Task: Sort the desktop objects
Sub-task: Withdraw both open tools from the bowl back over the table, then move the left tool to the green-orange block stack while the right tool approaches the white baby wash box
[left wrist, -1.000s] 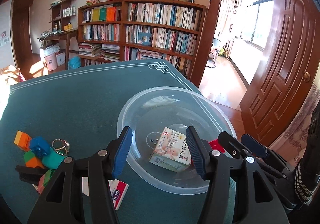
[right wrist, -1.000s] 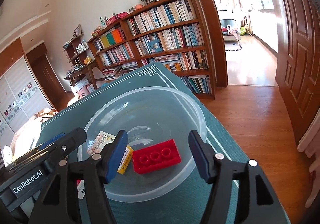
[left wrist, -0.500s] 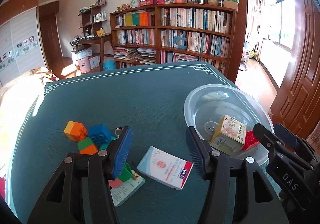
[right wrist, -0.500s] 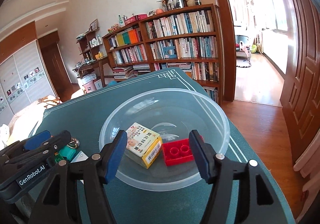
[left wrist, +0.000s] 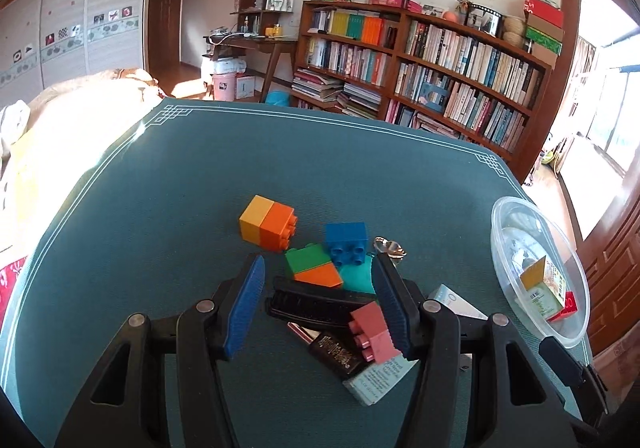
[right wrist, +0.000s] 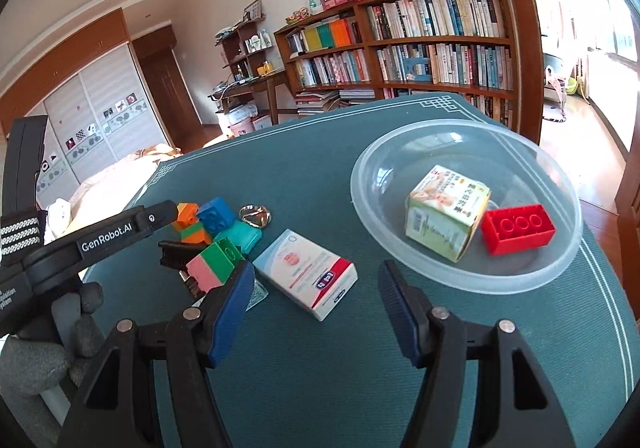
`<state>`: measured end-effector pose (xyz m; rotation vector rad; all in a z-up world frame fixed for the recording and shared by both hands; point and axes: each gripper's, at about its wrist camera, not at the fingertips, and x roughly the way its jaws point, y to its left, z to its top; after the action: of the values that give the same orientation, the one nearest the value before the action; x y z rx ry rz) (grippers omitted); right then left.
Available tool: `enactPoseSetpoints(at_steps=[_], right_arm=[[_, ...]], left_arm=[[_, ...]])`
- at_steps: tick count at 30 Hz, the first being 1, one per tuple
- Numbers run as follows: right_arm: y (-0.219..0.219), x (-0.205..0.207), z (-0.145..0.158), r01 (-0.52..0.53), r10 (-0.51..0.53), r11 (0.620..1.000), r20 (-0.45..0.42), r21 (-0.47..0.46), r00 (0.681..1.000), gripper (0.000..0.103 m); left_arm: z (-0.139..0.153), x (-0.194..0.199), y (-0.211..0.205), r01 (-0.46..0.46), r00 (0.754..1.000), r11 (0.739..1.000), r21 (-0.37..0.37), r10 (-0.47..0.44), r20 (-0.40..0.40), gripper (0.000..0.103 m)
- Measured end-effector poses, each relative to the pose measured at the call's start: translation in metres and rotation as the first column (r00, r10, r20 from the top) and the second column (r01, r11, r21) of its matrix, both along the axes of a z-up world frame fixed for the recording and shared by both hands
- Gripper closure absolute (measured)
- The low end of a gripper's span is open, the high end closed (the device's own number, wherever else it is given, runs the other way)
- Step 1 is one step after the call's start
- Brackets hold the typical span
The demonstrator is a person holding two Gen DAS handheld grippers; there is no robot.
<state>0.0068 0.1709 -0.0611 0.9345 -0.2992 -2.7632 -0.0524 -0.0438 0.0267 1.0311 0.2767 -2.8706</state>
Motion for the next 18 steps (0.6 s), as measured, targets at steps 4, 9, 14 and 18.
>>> enactPoseSetpoints(at_steps=[4, 9, 14, 18], right_arm=[[-0.007, -0.007, -0.01, -0.018, 0.018, 1.0, 0.044, -0.009, 0.999, 0.034], [-0.006, -0.015, -0.02, -0.019, 0.02, 1.0, 0.081, -0.008, 0.997, 0.034], [-0.013, -0.028, -0.028, -0.058, 0.051, 0.997, 0.115, 0.059, 0.992, 0.034], [-0.017, -0.04, -0.025, -0.084, 0.072, 0.991, 0.111, 0.105, 0.991, 0.034]], left_arm=[[-0.014, -0.003, -0.014, -0.014, 1.0, 0.999, 0.05, 0.013, 0.02, 0.044], [-0.028, -0.014, -0.018, -0.016, 0.999, 0.995, 0.103, 0.01, 0.052, 0.044], [-0.038, -0.018, -0.022, -0.035, 0.998, 0.995, 0.092, 0.029, 0.058, 0.044], [-0.045, -0.02, -0.027, -0.042, 0.998, 0.992, 0.118, 0.035, 0.06, 0.039]])
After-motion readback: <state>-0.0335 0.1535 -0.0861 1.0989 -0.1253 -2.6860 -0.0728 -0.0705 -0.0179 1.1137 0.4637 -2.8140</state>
